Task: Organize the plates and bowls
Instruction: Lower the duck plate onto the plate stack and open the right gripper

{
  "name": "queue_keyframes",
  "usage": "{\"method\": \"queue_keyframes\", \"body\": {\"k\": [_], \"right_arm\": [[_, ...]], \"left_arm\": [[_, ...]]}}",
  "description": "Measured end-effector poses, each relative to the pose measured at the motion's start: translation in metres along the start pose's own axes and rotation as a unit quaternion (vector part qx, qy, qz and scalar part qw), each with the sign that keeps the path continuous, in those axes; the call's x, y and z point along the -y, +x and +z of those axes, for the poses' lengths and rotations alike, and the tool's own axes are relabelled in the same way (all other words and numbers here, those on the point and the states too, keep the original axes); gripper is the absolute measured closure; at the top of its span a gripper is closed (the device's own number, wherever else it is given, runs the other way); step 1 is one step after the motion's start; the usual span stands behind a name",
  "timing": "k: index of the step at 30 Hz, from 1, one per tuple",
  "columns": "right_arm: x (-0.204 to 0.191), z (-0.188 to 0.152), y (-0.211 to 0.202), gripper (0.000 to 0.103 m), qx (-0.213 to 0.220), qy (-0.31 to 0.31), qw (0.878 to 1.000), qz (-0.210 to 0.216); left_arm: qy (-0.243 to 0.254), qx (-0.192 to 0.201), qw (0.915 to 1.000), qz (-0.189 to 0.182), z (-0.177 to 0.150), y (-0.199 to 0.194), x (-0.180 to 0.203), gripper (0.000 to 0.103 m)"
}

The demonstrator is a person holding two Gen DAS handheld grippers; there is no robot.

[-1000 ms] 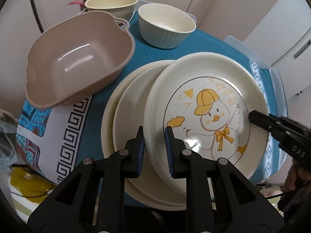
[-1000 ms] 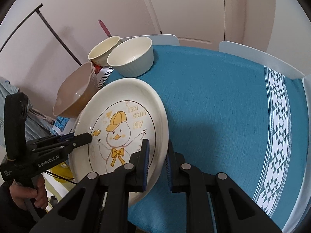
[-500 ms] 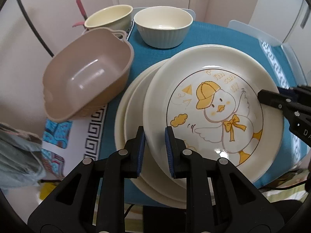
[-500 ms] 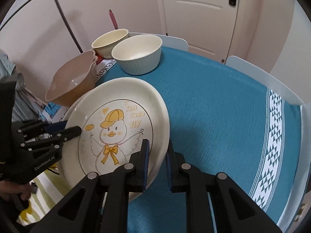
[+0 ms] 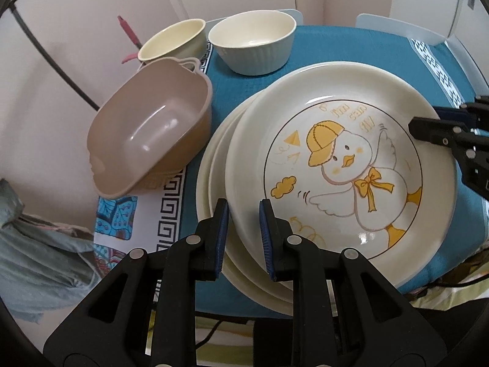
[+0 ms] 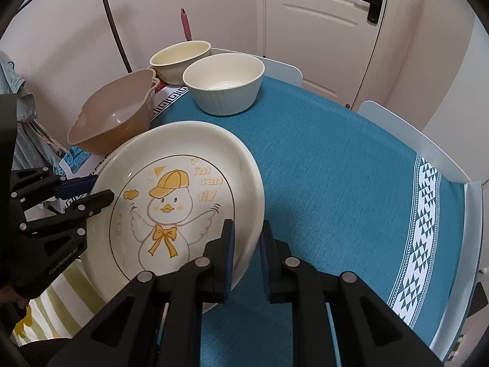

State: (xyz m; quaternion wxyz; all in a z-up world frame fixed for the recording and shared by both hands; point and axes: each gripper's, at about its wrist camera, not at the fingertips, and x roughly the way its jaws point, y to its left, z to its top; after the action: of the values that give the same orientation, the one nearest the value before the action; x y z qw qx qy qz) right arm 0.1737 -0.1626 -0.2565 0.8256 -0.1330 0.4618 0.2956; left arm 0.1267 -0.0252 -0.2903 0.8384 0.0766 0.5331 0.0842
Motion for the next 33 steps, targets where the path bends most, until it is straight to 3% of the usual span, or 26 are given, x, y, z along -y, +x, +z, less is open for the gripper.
{"method": "queue_keyframes", "body": {"k": [14, 18, 30, 33], "right_arm": [[-0.002, 0.005, 0.005, 0.089, -0.004, -0.005, 1.0, -0.008], [-0.003, 0.004, 0.007, 0.089, -0.009, -0.007, 1.0, -0.004], [-0.003, 0.004, 0.009, 0.089, -0.011, -0.007, 1.0, 0.005], [0.001, 0.009, -0.005, 0.089, 0.008, 0.003, 1.0, 0.019]], "left_arm": [[0.023, -0.001, 0.9995, 0.02, -0.002, -0.005, 0.008, 0.085], [0.033, 0.005, 0.9985, 0.044, -0.003, -0.009, 0.009, 0.085], [0.014, -0.003, 0.9997, 0.02, 0.001, -0.011, -0.002, 0.085], [-0.003, 0.01, 0.9999, 0.006, 0.008, -0.027, -0.009, 0.085]]}}
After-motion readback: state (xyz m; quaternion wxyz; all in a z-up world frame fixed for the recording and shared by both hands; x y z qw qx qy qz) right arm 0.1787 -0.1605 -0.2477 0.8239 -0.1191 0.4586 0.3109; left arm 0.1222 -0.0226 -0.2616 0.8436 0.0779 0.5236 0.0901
